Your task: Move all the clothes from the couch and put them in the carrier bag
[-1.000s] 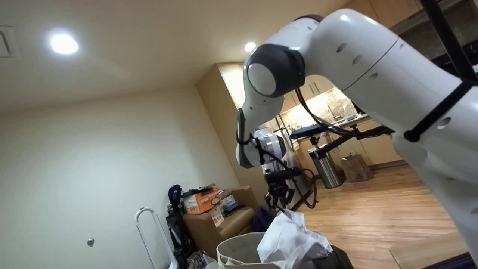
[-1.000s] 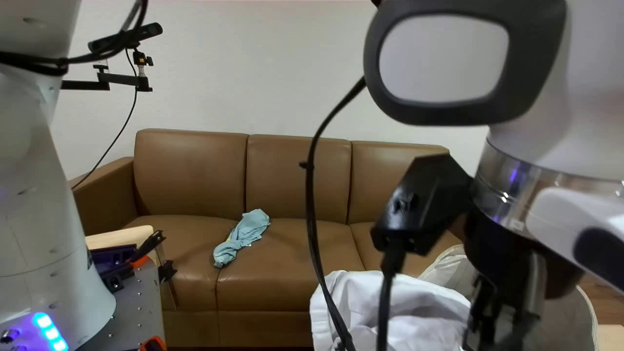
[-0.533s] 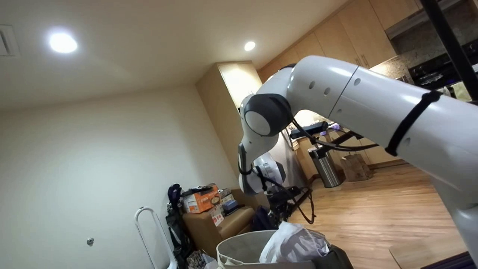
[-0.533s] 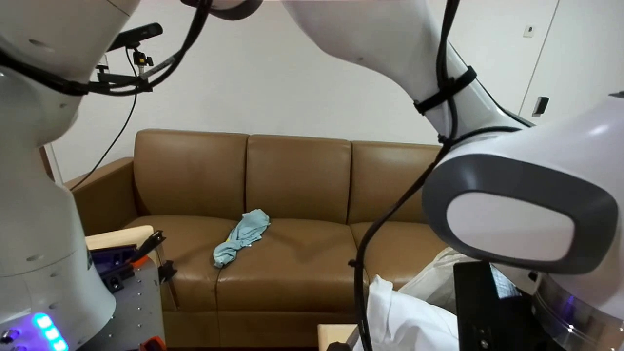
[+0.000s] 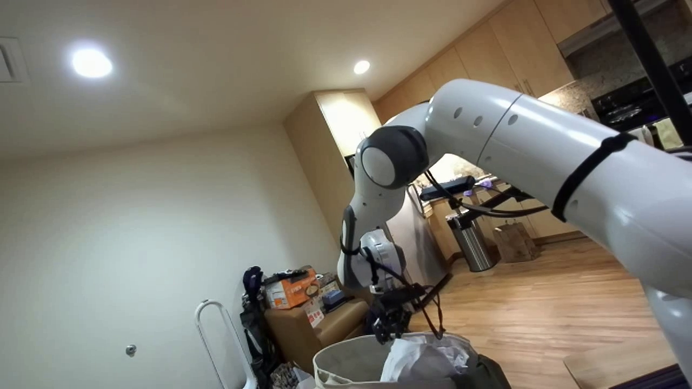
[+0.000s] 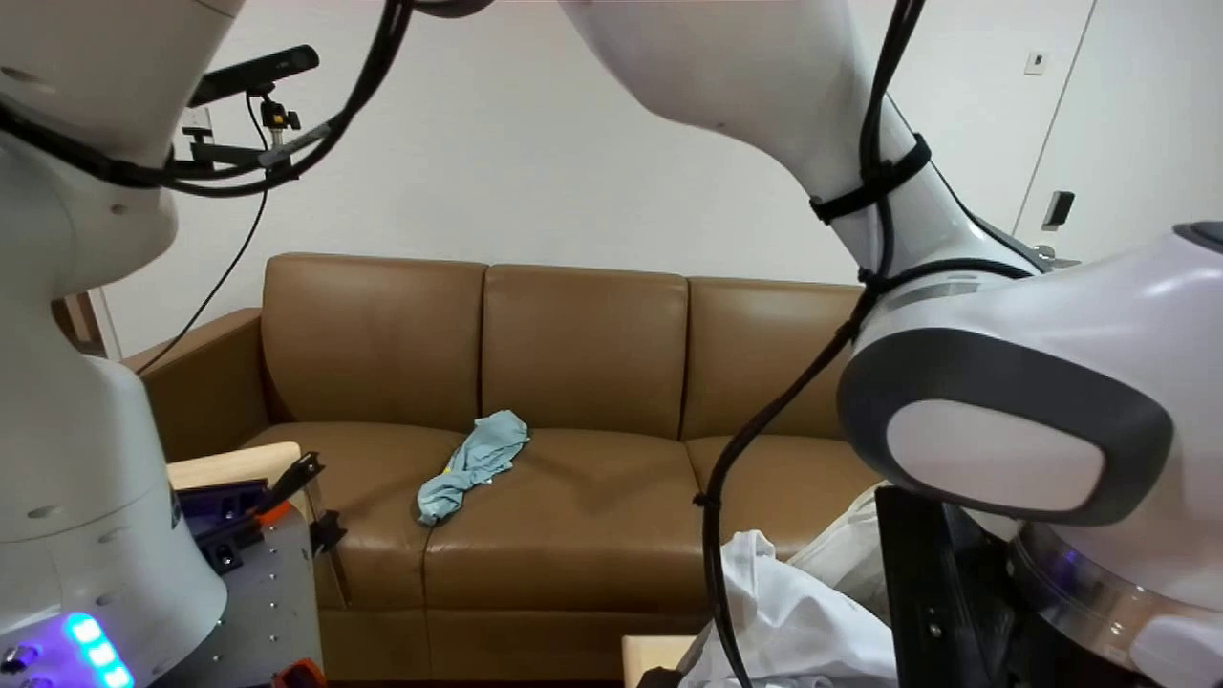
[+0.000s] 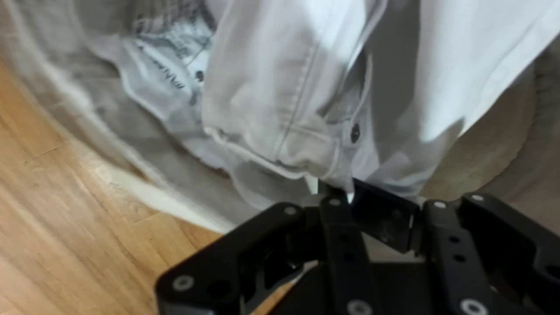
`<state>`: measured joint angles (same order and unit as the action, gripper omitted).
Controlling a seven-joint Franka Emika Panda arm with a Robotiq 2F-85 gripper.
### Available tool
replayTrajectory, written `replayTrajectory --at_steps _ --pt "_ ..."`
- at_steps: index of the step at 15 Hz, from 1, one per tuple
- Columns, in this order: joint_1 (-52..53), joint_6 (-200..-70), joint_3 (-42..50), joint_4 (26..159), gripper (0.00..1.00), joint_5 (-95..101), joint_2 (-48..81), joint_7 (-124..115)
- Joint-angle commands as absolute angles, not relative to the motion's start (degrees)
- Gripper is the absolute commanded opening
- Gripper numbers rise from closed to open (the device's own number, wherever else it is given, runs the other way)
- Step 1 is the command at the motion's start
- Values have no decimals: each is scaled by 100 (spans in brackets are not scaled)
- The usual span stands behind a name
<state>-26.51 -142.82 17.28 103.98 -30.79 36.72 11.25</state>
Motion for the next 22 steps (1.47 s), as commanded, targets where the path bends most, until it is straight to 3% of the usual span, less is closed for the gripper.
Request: replayTrajectory --at_steps 1,12,19,22 --pt "-3080 -14030 829 10240 4 -2994 3721 1702" --pt "-3058 -13324 599 10085 4 -2125 4248 2170" --pt "-2652 -14362 1139 9663 4 -878 5176 1552" --pt "-2819 -14286 947 9707 4 -923 5104 1651"
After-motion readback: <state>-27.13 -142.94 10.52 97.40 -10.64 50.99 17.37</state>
